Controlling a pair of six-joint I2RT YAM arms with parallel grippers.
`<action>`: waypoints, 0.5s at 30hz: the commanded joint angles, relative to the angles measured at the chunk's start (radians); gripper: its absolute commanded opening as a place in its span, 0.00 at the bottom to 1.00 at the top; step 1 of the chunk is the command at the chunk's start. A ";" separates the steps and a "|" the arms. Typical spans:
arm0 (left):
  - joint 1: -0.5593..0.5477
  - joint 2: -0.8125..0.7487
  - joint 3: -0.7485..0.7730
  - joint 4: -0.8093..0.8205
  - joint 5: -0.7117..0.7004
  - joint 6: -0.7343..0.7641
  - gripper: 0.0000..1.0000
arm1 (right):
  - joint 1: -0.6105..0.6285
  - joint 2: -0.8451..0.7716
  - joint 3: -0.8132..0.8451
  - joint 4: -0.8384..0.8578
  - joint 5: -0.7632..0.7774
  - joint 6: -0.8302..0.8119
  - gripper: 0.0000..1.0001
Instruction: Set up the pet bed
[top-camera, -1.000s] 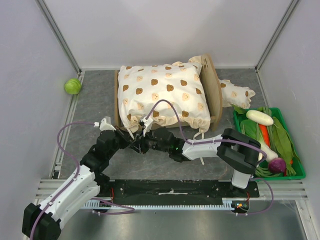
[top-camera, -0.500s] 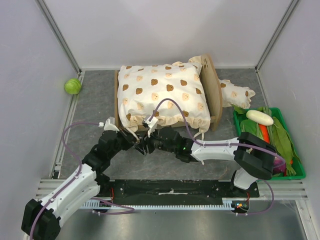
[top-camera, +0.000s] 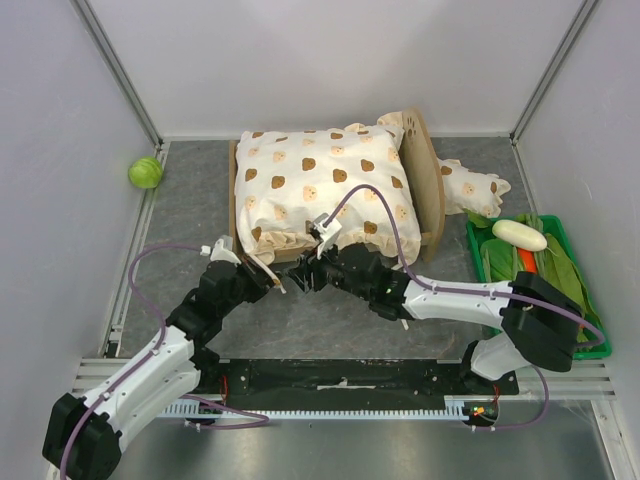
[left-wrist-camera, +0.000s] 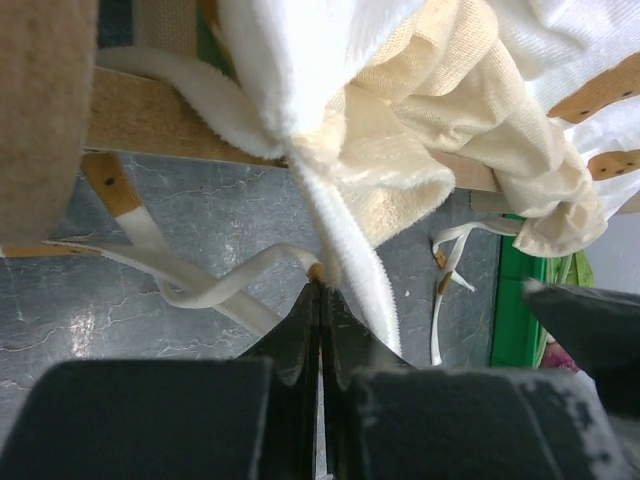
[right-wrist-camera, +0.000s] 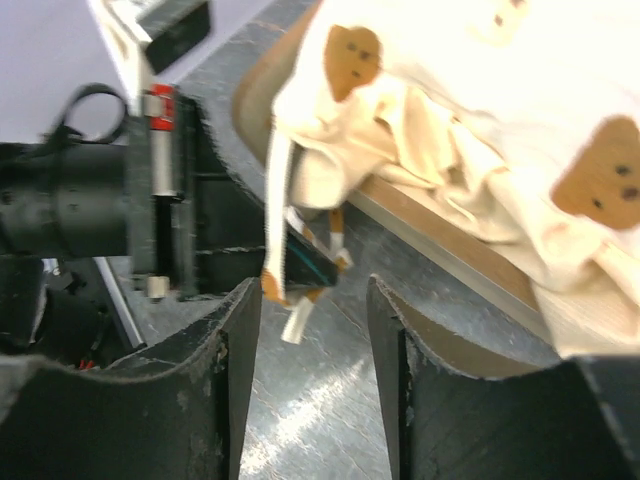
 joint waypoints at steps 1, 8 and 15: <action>-0.003 -0.015 0.000 0.016 0.011 -0.012 0.02 | -0.038 0.019 0.028 -0.100 0.007 0.067 0.52; -0.004 -0.026 0.004 0.010 0.015 -0.011 0.02 | -0.061 0.095 0.019 -0.036 -0.151 0.160 0.50; -0.004 -0.028 0.003 0.004 0.011 -0.011 0.02 | -0.060 0.175 0.032 0.059 -0.248 0.224 0.51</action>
